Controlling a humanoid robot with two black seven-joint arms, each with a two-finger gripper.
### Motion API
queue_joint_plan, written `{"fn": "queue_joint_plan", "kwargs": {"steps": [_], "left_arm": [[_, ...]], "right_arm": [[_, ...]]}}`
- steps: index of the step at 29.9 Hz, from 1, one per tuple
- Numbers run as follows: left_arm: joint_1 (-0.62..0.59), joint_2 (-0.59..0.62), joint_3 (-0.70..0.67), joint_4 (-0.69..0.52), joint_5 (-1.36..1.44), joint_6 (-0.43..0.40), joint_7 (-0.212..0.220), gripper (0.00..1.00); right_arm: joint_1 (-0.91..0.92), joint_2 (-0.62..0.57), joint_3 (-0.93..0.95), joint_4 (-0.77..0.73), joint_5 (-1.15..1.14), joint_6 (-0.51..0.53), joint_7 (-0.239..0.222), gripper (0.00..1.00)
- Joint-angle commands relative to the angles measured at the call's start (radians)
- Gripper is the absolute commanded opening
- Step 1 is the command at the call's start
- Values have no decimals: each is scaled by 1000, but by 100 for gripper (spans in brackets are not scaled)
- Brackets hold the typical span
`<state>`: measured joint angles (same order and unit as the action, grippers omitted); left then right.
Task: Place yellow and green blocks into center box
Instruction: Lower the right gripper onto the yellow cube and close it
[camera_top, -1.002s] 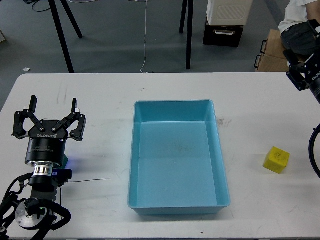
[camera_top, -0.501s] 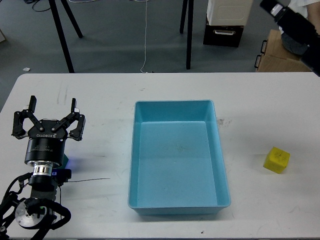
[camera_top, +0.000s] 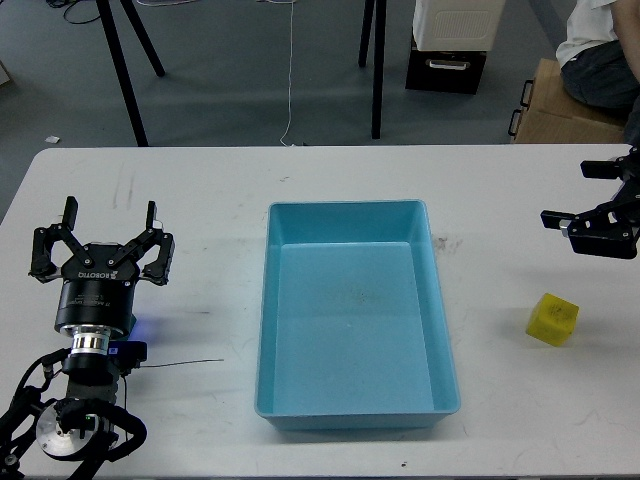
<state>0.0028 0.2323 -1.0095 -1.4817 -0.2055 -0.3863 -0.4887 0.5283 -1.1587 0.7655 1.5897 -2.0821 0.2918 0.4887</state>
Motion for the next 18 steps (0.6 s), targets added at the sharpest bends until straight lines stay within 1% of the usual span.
{"fn": "queue_joint_plan", "kwargs": {"steps": [1, 3, 9, 18], "left_arm": [[-3, -1, 0, 0, 0, 1, 0, 100], [-3, -1, 0, 0, 0, 1, 0, 100], [-3, -1, 2, 0, 0, 1, 0, 100], [-1, -4, 0, 1, 0, 1, 0, 100]], "right_arm": [[18, -21, -112, -26, -41, 0, 0, 92], [30, -27, -143, -43, -100, 1, 0, 92], [36, 0, -210, -73, -100, 1, 0, 92], [48, 103, -294, -154, -100, 1, 0, 92]]}}
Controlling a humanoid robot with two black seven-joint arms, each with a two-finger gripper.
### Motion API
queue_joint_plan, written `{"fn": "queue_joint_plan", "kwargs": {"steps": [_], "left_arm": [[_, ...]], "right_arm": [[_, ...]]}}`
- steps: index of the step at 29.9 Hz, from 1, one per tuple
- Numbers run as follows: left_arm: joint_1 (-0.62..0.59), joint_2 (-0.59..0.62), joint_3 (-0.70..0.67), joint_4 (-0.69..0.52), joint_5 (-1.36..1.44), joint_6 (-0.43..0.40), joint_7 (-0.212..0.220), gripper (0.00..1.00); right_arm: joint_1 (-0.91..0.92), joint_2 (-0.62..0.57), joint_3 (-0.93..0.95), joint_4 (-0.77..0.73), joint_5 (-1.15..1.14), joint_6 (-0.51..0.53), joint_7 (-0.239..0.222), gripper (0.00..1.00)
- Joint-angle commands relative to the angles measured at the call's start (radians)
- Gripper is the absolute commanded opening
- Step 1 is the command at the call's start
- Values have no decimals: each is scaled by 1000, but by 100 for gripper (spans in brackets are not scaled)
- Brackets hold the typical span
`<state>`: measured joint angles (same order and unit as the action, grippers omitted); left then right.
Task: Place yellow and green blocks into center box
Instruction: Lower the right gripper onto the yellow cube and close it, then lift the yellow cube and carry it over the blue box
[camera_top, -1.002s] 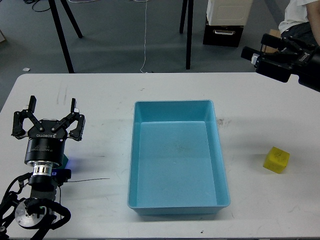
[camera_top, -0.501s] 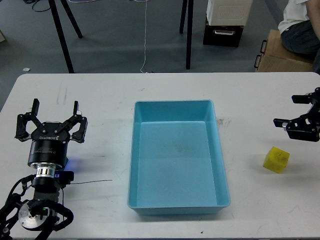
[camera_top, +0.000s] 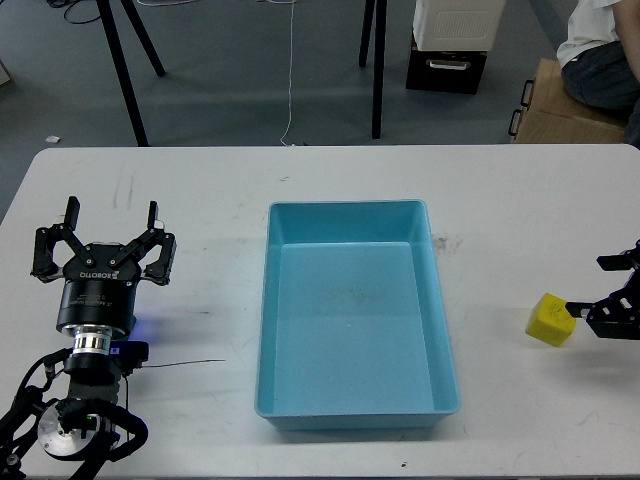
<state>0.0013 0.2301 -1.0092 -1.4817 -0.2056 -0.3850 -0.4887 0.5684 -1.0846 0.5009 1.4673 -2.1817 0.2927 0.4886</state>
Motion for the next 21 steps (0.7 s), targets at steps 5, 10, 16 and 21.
{"fn": "queue_joint_plan", "kwargs": {"steps": [5, 10, 16, 21], "left_arm": [[0, -5, 0, 18, 0, 0, 0, 100], [-1, -8, 0, 21, 0, -2, 0, 100], [-1, -8, 0, 21, 0, -2, 0, 100], [0, -8, 0, 23, 0, 0, 0, 100]], "right_arm": [[54, 109, -99, -116, 0, 0, 0, 92], [131, 135, -186, -154, 0, 0, 0, 91], [192, 163, -291, -188, 0, 2, 0, 79], [206, 176, -300, -237, 0, 2, 0, 39]]}}
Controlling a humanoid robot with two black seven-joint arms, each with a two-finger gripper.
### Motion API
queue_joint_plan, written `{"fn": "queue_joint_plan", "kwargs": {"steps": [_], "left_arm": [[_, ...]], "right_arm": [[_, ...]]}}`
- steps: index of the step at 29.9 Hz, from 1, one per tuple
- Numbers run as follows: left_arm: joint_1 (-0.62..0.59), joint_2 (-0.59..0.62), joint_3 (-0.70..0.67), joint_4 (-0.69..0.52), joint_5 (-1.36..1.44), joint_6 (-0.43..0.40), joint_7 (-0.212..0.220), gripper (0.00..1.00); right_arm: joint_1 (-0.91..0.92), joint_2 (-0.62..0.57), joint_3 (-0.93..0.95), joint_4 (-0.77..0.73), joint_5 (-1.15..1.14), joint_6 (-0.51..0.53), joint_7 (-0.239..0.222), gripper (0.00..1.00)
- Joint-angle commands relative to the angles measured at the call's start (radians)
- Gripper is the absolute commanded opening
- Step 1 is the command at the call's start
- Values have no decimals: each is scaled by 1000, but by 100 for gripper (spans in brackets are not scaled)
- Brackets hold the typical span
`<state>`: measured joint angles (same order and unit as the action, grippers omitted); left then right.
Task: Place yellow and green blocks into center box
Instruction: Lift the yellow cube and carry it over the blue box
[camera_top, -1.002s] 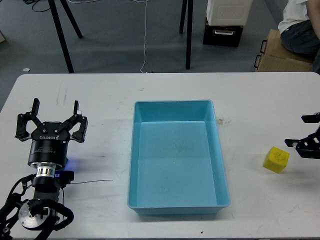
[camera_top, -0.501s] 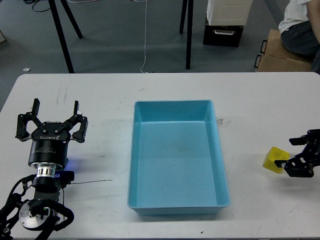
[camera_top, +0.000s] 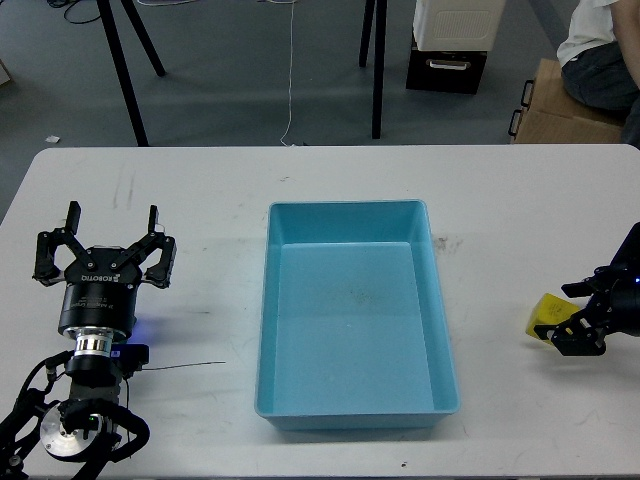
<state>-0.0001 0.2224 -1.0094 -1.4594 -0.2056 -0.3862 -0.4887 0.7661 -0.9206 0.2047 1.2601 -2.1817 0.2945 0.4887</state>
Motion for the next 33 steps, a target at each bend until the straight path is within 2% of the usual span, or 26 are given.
{"fn": "queue_joint_plan", "kwargs": {"steps": [1, 6, 13, 17, 20, 27, 33], "left_arm": [[2, 0, 0, 1, 0, 1, 0, 100], [2, 0, -2, 1, 0, 0, 0, 100], [0, 0, -2, 1, 0, 1, 0, 100], [0, 2, -2, 1, 0, 1, 0, 100], [0, 2, -5, 1, 0, 1, 0, 100], [-1, 2, -11, 1, 0, 1, 0, 100], [-6, 2, -11, 1, 0, 4, 0, 100]], "right_arm": [[9, 23, -4, -39, 0, 0, 0, 37], [25, 34, -5, -45, 0, 2, 0, 14], [266, 35, 1, -44, 0, 0, 0, 1], [436, 51, -5, -31, 0, 0, 0, 1], [527, 132, -24, -30, 0, 0, 0, 1], [645, 311, -209, -5, 0, 0, 0, 2], [660, 440, -281, 2, 0, 2, 0, 2]]}}
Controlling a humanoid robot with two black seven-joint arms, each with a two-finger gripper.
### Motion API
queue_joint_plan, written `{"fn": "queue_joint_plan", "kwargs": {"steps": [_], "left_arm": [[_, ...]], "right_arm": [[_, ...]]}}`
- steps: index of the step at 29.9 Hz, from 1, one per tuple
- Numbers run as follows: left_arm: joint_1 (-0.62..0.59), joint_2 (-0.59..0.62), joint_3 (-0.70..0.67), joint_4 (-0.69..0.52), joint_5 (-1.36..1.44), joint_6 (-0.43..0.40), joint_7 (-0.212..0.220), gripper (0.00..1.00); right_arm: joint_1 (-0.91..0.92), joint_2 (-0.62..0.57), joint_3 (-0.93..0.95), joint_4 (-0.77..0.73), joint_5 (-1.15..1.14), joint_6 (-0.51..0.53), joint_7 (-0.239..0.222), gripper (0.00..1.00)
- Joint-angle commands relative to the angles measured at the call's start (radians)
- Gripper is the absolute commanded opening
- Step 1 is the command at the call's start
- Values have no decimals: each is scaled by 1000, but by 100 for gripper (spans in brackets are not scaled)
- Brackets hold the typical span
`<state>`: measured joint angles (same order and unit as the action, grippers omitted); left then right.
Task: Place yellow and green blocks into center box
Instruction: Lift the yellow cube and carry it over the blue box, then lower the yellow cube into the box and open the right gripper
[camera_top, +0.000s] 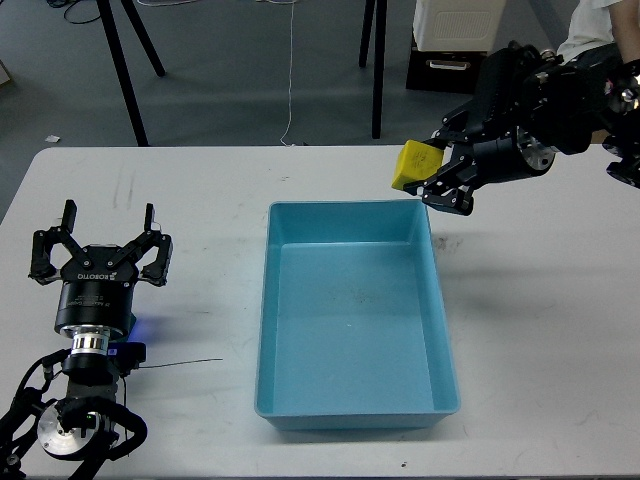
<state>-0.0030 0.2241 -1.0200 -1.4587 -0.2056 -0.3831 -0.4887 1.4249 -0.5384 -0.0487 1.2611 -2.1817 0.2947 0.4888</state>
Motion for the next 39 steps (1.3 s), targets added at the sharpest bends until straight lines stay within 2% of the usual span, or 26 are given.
{"fn": "queue_joint_plan", "kwargs": {"steps": [1, 11, 15, 17, 19, 20, 24, 32, 36, 39], "left_arm": [[-3, 0, 0, 0, 0, 0, 0, 100], [-11, 0, -3, 0, 0, -2, 0, 100], [-11, 0, -6, 0, 0, -2, 0, 100], [-11, 0, -6, 0, 0, -2, 0, 100], [-11, 0, -6, 0, 0, -2, 0, 100], [-11, 0, -5, 0, 0, -2, 0, 100], [-11, 0, -5, 0, 0, -2, 0, 100], [-58, 20, 0, 35, 12, 9, 0, 100], [-100, 107, 0, 64, 60, 10, 0, 100], [-146, 178, 0, 92, 129, 13, 0, 100]], "right_arm": [[2, 78, -39, 1, 5, 3, 0, 2], [-47, 224, -166, -5, 48, 6, 0, 4], [-87, 259, -174, -20, 54, 6, 0, 10], [-89, 262, -177, -25, 56, 7, 0, 23], [-90, 261, -178, -26, 57, 7, 0, 50], [-90, 261, -180, -29, 57, 11, 0, 61], [-109, 250, -175, -46, 83, 37, 0, 95], [-107, 198, -126, -43, 189, 29, 0, 97], [-124, 117, -4, -42, 311, 24, 0, 97], [-175, 103, 142, -45, 419, 26, 0, 98]]}}
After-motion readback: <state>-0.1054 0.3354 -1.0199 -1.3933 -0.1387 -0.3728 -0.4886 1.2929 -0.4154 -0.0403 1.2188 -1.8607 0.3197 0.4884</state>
